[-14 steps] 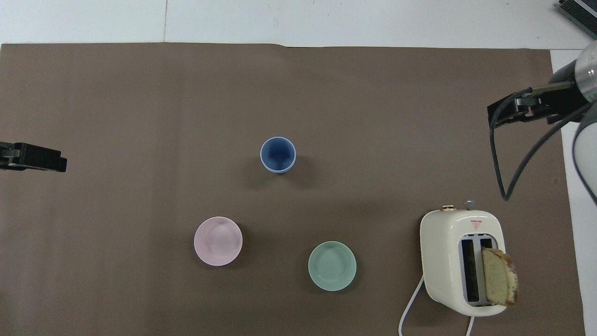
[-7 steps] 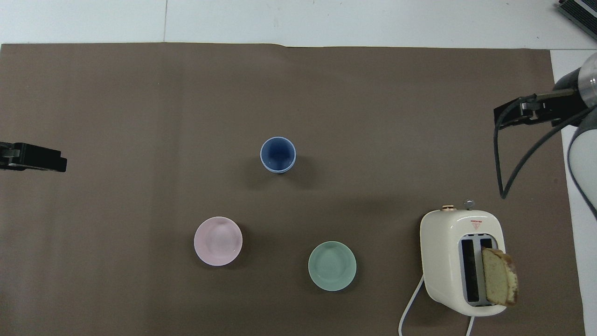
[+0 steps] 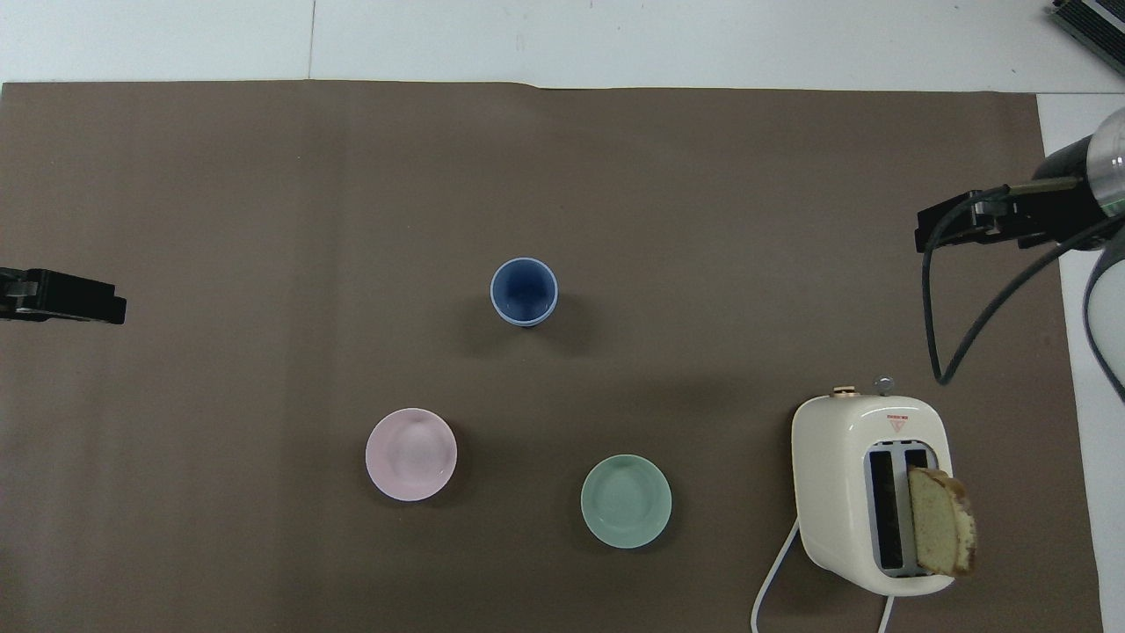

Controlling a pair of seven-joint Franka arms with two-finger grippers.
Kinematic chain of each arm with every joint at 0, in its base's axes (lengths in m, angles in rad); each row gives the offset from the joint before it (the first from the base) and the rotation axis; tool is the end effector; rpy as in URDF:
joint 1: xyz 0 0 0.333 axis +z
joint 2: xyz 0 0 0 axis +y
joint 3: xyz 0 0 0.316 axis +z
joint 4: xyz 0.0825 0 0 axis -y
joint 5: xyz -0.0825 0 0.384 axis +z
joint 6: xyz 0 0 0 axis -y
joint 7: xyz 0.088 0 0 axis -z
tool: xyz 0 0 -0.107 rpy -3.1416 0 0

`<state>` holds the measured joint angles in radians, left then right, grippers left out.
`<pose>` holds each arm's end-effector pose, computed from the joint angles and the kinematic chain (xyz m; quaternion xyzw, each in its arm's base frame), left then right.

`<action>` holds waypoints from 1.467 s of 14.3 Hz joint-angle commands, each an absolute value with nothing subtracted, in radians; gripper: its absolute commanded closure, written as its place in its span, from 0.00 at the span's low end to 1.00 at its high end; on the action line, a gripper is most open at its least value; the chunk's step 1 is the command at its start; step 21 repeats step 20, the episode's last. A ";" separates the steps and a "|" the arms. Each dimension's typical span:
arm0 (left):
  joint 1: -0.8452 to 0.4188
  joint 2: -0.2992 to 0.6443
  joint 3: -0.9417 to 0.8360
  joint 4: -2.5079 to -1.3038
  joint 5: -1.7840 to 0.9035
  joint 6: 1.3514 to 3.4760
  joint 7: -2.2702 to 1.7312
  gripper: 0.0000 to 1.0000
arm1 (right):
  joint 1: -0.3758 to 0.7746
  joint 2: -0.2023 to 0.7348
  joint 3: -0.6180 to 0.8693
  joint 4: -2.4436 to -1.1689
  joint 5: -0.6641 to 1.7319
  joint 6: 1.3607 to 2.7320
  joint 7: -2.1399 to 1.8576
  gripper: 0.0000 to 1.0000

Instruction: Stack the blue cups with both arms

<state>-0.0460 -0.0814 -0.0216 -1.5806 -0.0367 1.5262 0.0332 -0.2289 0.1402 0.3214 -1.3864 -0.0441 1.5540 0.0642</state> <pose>0.5230 -0.0400 0.6599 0.9984 -0.0514 0.0132 0.0177 0.5938 0.0352 0.6330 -0.9998 -0.0115 -0.0172 0.0014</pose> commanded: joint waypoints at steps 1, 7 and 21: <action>-0.035 -0.106 -0.026 -1.603 -0.048 1.520 0.026 0.00 | -0.249 0.114 0.330 -1.424 -0.018 1.582 0.060 0.00; -0.035 -0.106 -0.026 -1.603 -0.048 1.520 0.026 0.00 | -0.247 0.114 0.330 -1.424 -0.020 1.582 0.058 0.00; -0.035 -0.106 -0.026 -1.603 -0.048 1.520 0.026 0.00 | -0.247 0.112 0.330 -1.424 -0.020 1.568 0.052 0.00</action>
